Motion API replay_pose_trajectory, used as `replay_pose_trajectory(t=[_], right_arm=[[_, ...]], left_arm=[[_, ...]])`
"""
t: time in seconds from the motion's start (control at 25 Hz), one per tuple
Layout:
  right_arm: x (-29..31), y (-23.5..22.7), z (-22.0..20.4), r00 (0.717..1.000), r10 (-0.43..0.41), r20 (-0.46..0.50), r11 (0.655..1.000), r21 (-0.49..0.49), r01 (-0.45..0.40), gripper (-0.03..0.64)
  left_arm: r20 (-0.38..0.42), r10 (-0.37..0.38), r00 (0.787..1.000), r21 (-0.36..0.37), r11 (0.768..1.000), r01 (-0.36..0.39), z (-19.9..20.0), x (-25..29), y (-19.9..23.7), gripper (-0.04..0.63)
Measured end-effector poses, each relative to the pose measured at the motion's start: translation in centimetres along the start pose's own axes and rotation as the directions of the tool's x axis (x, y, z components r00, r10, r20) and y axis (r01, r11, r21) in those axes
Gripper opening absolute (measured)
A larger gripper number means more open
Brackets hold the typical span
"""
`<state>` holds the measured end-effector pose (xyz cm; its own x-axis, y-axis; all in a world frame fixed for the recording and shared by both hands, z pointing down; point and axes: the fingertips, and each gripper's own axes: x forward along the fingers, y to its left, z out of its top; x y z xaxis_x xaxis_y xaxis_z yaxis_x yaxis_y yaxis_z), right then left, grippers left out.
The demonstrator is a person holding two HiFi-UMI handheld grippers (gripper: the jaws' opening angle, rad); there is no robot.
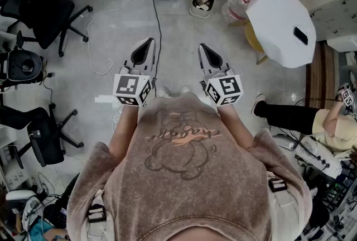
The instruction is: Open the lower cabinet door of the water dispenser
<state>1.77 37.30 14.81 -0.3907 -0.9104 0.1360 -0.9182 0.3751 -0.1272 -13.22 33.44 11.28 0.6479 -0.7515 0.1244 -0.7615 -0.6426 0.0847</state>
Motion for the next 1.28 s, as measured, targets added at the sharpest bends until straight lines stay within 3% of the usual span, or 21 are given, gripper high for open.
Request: replay_pose_trajectory(t=[0.32, 0.68, 1.28], right_arm=[[1.2, 0.0, -0.8, 1.000, -0.029, -0.006, 0.999, 0.037, 0.029, 0.005], [3.1, 2.2, -2.9, 0.998, -0.050, -0.049, 0.999, 0.012, 0.050, 0.006], [10.2, -2.1, -2.7, 0.997, -0.048, -0.066, 0.998, 0.041, 0.051, 0.006]], left_arm=[[-0.014, -0.011, 1.000, -0.004, 1.000, 0.011, -0.2, 0.2, 1.3, 0.012], [-0.014, -0.053, 0.998, 0.001, 0.999, 0.053, -1.1, -0.1, 4.3, 0.012], [-0.046, -0.050, 0.998, 0.001, 0.999, 0.050, -1.3, 6.8, 8.8, 0.012]])
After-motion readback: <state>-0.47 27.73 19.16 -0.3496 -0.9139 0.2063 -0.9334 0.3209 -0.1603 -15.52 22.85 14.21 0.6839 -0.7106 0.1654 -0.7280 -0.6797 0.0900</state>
